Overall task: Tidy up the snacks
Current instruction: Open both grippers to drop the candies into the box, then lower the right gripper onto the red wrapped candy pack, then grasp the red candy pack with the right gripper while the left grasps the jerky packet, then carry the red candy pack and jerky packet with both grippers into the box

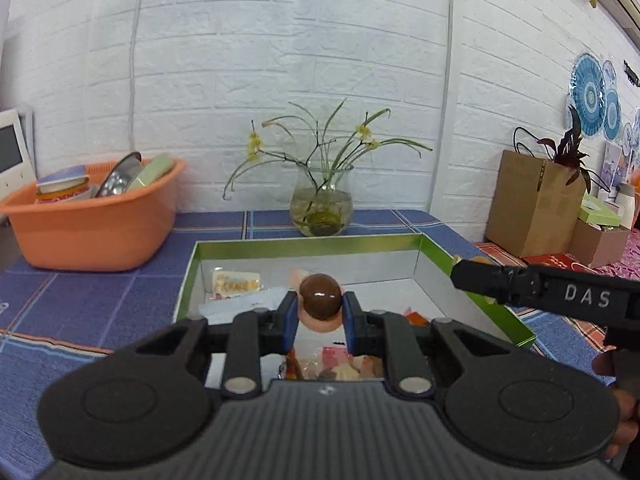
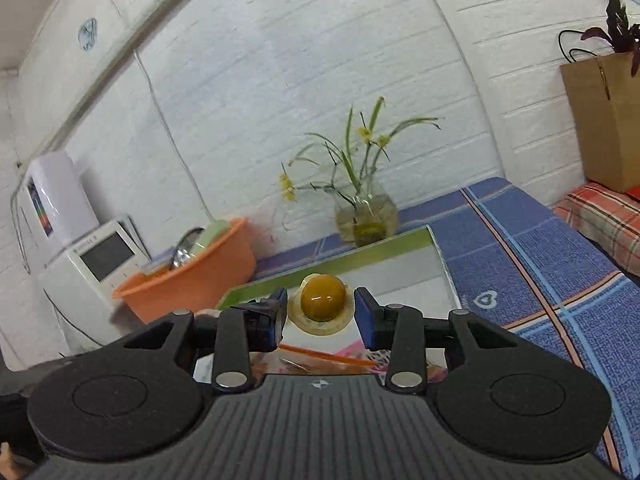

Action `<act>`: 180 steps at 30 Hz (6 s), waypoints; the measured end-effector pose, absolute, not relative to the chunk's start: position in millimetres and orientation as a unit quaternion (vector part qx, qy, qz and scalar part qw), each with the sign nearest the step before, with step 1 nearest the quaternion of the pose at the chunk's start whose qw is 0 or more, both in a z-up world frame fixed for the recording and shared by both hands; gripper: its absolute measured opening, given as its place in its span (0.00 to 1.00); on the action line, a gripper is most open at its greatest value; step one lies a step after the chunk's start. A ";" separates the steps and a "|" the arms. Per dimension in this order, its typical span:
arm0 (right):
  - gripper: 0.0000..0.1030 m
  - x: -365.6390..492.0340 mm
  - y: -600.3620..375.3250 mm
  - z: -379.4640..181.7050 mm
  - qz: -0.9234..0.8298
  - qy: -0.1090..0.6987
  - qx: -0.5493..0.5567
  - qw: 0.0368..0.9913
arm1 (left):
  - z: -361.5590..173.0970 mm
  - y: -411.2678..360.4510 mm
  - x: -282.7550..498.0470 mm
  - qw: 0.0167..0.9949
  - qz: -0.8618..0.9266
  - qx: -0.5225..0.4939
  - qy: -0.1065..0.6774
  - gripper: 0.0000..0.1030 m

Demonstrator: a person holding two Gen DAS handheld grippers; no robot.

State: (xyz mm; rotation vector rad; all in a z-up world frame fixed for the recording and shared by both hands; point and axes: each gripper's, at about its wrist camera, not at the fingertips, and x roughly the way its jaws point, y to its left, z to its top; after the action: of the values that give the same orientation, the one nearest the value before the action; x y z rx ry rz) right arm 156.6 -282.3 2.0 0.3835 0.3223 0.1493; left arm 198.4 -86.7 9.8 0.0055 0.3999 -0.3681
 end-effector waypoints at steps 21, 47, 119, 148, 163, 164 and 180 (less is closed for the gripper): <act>1.00 175.1 -289.0 -24.6 0.042 0.180 0.181 0.966 | -8.5 -83.2 211.3 0.961 -0.187 0.025 0.204 0.47; 1.00 86.4 -251.4 -19.8 0.152 0.225 0.110 0.956 | -44.3 26.8 168.4 0.942 -0.222 0.057 0.244 0.60; 1.00 71.0 -178.8 -41.7 0.297 0.247 -0.078 0.919 | -44.7 61.6 125.9 0.910 -0.280 0.138 0.272 1.00; 0.82 90.7 -161.4 -49.3 0.257 0.266 -0.084 0.925 | -61.6 45.7 110.4 0.927 -0.210 0.080 0.300 0.61; 0.75 55.8 -179.8 -19.5 0.247 0.178 -0.032 0.952 | -42.4 60.8 95.0 0.932 -0.222 0.013 0.286 0.55; 0.75 55.2 -180.5 -19.3 0.246 0.175 -0.029 0.953 | -40.7 59.7 93.9 0.934 -0.218 0.014 0.284 0.55; 0.75 48.0 -199.2 -20.1 0.239 0.163 0.039 0.956 | -10.3 32.5 96.9 0.951 -0.196 -0.001 0.238 0.55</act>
State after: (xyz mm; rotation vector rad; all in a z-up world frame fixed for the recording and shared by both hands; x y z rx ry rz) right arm 48.0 -199.2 -20.1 0.0800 0.3308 0.4852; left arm 96.9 32.5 -10.3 -0.0022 0.4839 -0.3976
